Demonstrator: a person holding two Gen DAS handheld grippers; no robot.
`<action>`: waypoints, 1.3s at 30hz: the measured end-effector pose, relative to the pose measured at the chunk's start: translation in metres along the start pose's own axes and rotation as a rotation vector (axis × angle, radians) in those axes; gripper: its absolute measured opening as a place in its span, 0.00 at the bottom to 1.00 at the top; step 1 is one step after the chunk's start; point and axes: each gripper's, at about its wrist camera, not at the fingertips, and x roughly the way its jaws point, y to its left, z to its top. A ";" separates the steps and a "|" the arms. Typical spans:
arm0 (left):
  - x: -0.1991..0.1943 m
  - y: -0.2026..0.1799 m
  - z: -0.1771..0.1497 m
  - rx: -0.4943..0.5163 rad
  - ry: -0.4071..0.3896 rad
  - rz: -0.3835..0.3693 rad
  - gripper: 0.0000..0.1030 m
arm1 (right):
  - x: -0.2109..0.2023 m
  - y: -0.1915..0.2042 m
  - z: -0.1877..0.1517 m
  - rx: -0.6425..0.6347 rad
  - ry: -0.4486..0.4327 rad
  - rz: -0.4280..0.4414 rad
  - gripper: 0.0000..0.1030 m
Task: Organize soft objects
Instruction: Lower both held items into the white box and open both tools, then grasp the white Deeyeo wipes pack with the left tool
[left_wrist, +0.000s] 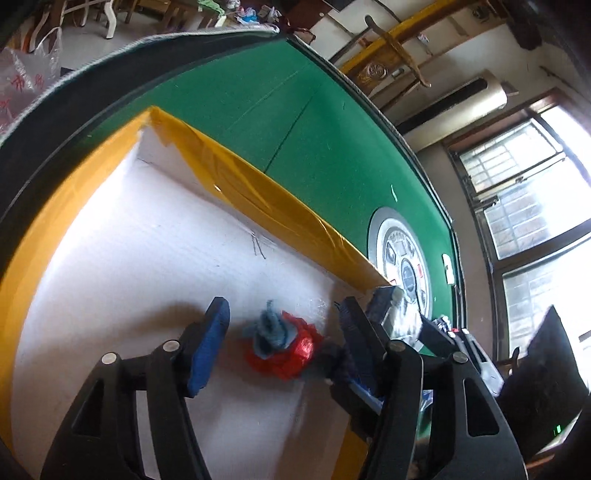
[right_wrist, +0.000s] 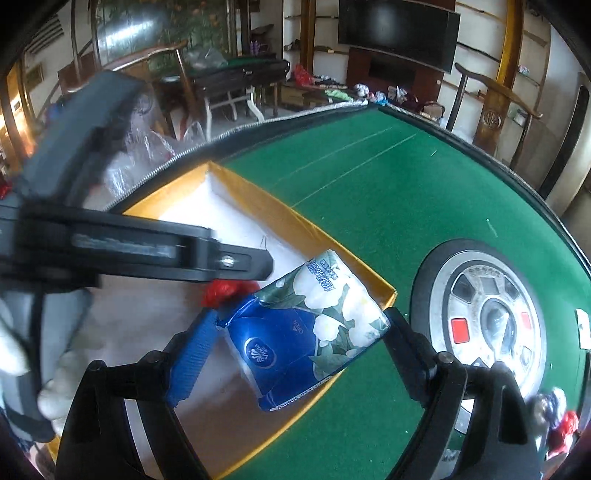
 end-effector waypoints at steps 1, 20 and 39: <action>-0.006 0.003 0.001 -0.002 -0.010 -0.003 0.59 | 0.005 -0.001 0.007 0.008 0.005 0.006 0.84; -0.089 -0.039 -0.050 0.183 -0.186 0.017 0.65 | -0.079 -0.037 0.000 0.249 -0.194 0.155 0.85; -0.017 -0.150 -0.142 0.409 -0.016 -0.005 0.66 | -0.205 -0.218 -0.202 0.713 -0.431 -0.309 0.99</action>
